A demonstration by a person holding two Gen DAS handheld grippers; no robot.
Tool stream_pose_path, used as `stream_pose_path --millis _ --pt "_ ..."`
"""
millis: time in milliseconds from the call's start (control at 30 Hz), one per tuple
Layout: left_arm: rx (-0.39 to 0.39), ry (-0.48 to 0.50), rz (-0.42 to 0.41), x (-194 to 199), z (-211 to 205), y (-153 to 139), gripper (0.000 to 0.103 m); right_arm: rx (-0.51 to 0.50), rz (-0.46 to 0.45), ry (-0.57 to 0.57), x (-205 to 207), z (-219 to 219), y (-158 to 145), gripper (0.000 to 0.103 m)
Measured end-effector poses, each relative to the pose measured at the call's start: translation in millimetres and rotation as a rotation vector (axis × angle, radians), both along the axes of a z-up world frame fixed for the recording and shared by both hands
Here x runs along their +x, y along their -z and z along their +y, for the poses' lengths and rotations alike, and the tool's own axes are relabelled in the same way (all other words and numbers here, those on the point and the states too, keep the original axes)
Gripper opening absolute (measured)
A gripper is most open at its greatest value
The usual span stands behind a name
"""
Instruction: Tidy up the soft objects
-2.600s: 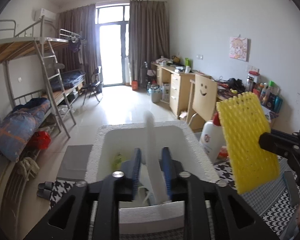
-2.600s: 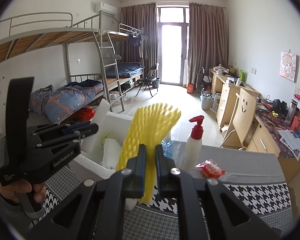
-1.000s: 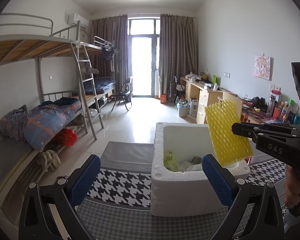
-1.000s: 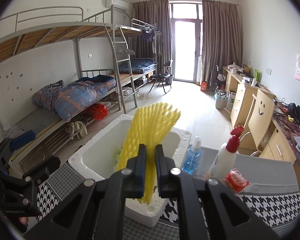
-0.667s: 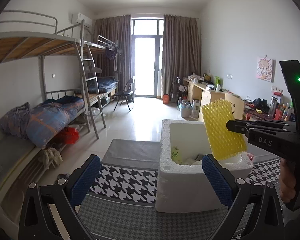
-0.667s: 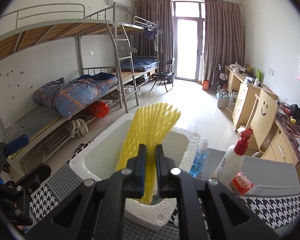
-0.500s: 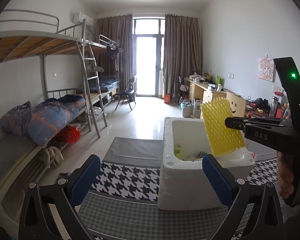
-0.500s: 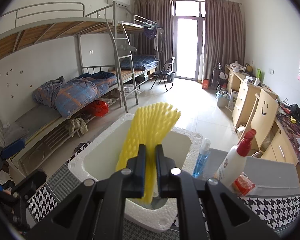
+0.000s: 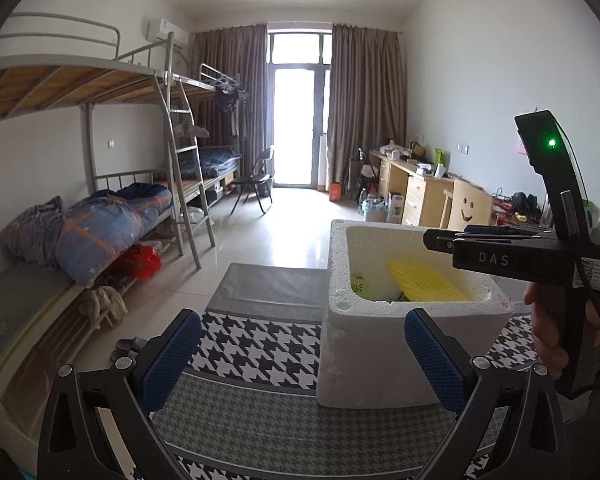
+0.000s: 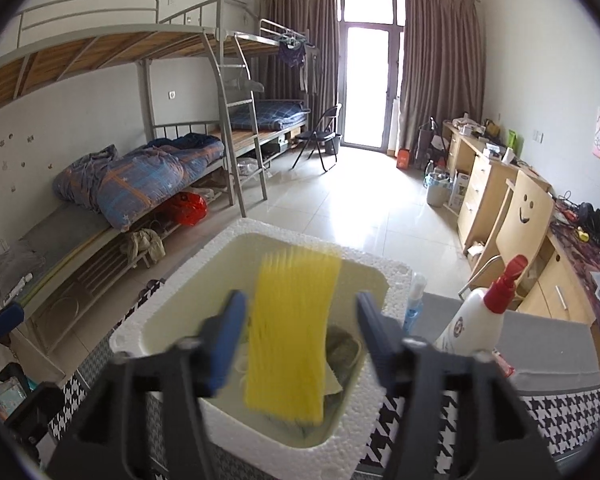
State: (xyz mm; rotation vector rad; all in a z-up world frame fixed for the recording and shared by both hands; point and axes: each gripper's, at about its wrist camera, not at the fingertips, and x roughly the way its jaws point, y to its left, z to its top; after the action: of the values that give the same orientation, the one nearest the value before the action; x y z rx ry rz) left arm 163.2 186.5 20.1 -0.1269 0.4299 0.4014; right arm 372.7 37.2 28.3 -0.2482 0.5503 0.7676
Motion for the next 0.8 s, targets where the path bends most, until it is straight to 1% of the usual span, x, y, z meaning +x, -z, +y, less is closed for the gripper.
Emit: stream_pose_path --millis 133,233,367,467,567,700,800 --pt "-0.003 0.007 0.001 1.8 -0.2 -1.0 0.102 0.005 0.022 0.001 1.6 -4.5 -0.5 0.066" --pt "-0.001 0.013 0.007 2.5 -1.3 1.1 0.102 0.010 0.009 0.002 -2.7 -9.2 -5.0 0.066" --pt "-0.004 0.015 0.003 -0.8 -2.3 1.1 0.102 0.021 -0.002 -0.004 -8.7 -12.5 -8.5 0.074" --pt "-0.003 0.014 -0.003 -4.9 -3.9 -0.1 0.102 0.024 -0.009 -0.007 -12.7 -16.7 -11.3 0.074" --pt "0.007 0.018 -0.001 -6.8 -6.7 -0.6 0.102 0.051 -0.020 -0.004 -15.5 -21.9 -16.1 0.075" --pt "0.002 0.018 0.003 -8.0 -7.8 0.3 0.102 0.072 -0.018 -0.009 -20.7 -29.1 -19.4 0.081" --pt "0.001 0.014 -0.001 -10.7 -8.9 -0.4 0.102 0.083 -0.039 -0.014 -28.6 -36.0 -22.2 0.086"
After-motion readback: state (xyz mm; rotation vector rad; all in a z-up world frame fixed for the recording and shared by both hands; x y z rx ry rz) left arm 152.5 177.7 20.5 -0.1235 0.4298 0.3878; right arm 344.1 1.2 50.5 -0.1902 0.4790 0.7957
